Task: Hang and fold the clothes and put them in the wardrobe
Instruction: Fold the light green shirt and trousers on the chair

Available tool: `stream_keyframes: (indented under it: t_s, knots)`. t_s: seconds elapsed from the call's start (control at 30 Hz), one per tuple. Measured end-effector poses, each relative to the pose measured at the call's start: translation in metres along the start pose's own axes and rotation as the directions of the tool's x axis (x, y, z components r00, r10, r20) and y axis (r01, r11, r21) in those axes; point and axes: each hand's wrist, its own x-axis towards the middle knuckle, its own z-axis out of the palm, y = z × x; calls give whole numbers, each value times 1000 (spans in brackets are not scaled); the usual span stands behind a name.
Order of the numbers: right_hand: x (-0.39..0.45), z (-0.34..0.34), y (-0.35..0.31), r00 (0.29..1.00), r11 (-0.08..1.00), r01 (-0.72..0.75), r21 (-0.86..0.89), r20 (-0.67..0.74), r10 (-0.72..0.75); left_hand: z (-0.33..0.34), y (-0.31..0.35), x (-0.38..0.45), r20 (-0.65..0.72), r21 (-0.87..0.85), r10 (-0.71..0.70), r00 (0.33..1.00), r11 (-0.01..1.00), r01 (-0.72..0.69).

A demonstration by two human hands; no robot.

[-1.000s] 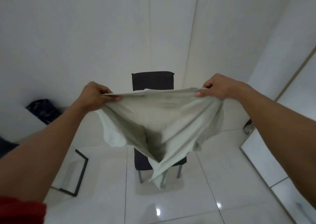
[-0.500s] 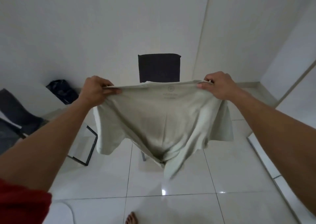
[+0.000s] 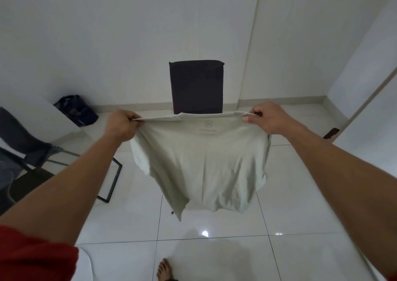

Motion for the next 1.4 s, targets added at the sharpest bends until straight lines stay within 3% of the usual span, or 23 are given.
stream_keyframes:
  t_s: [0.3,0.53,0.63,0.87,0.93,1.07,1.23,1.4]
  knots:
    - [18,60,45,941,985,-169,-29,291,170,57,-62,-1,289,279,-169,942,956,86]
    - [75,108,73,860,921,-390,10,360,361,118,-83,46,339,313,-279,898,934,173]
    - [119,137,88,847,908,-416,-41,345,404,155,-90,81,314,383,-341,886,900,210]
    - [224,203,138,732,856,-518,-1,517,443,228,-138,185,344,605,-594,727,732,312]
    - [265,220,149,755,858,-512,29,493,433,250,-147,226,344,611,-601,722,727,314]
    - [368,266,172,866,906,-423,14,300,400,309,-162,320,296,577,-607,738,729,368]
    - [469,336,213,894,909,-395,-132,174,414,399,-193,398,239,603,-588,773,714,357]
    - [504,380,259,923,895,-330,-301,98,373,459,-220,426,237,636,-583,777,698,329]
